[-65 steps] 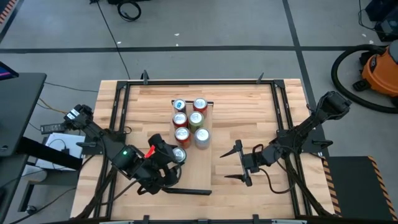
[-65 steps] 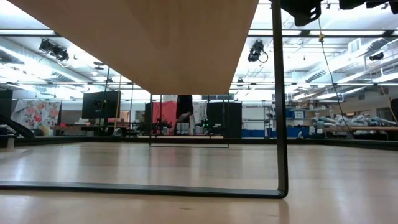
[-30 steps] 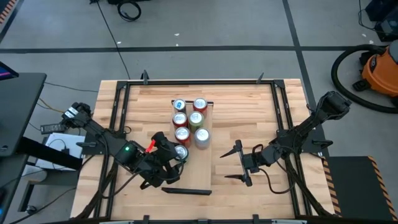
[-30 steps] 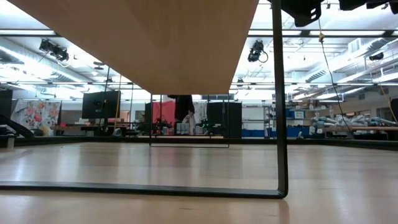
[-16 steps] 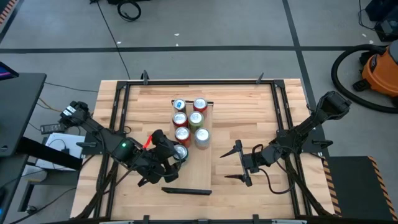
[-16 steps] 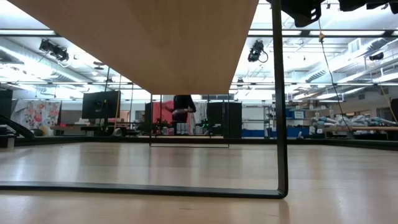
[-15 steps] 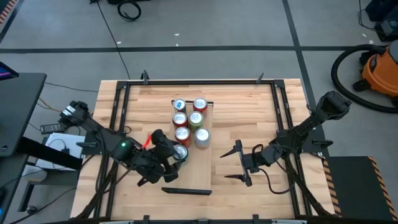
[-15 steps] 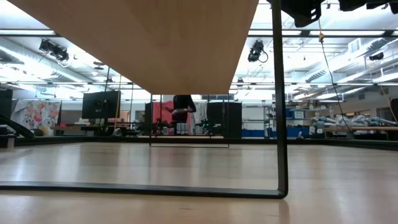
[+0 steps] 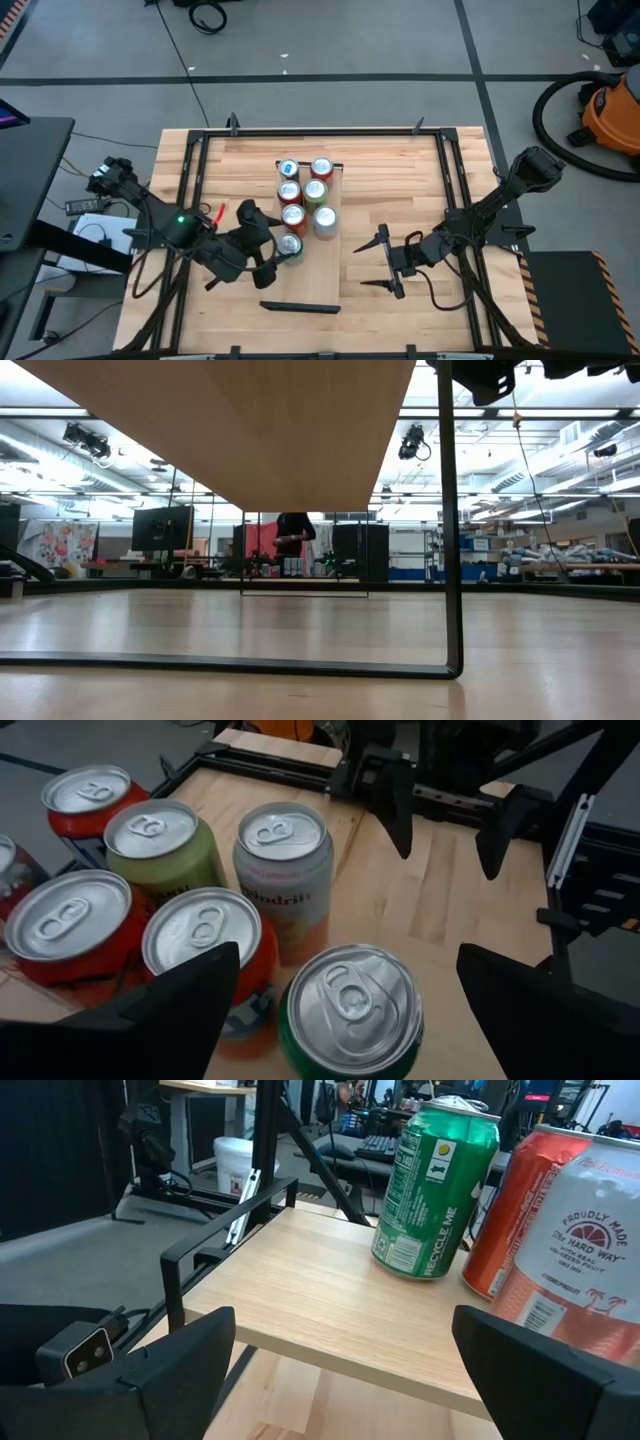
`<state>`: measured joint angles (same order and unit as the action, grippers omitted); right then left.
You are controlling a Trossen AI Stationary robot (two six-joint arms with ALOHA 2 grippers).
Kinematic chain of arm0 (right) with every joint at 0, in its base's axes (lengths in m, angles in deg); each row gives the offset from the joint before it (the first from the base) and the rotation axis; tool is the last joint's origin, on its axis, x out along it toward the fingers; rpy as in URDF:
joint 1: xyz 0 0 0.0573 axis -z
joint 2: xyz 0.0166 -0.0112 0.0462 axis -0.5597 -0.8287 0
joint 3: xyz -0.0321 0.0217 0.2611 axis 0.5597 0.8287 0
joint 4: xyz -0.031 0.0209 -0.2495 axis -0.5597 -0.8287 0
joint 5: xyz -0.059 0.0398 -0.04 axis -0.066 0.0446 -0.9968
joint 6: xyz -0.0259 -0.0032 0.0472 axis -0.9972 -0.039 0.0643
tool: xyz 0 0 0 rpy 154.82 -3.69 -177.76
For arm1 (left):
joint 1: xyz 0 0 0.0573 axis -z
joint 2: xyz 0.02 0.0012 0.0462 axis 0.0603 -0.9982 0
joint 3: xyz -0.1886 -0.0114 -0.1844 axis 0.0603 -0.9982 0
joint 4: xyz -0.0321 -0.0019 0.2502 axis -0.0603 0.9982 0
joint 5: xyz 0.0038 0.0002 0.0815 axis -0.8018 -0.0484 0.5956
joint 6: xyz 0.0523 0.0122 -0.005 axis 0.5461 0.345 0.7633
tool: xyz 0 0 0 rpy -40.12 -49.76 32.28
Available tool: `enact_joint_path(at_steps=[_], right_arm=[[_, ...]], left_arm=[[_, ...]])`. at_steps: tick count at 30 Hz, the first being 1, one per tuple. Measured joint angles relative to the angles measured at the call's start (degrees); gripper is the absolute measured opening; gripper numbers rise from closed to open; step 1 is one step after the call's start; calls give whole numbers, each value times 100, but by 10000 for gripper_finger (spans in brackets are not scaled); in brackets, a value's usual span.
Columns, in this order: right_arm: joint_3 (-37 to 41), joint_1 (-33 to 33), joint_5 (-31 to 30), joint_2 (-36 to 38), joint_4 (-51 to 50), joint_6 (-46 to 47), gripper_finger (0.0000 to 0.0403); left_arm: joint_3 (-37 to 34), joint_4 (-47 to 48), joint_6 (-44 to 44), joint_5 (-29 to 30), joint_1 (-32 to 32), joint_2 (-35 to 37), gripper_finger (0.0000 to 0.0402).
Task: Place canned beverage on shelf
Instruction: Return to Home Position
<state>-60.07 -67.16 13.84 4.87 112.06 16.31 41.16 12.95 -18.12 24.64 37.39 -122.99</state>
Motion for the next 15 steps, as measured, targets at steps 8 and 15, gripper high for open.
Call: enact_joint_path(at_steps=[8, 15], right_arm=[[0, 25, 104, 443, -376, 23, 384], [-2, 373, 671, 1057, -902, 122, 384]], left_arm=[[0, -2, 327, 22, 0, 335, 387], [0, -5, 808, 325, -2, 692, 387]])
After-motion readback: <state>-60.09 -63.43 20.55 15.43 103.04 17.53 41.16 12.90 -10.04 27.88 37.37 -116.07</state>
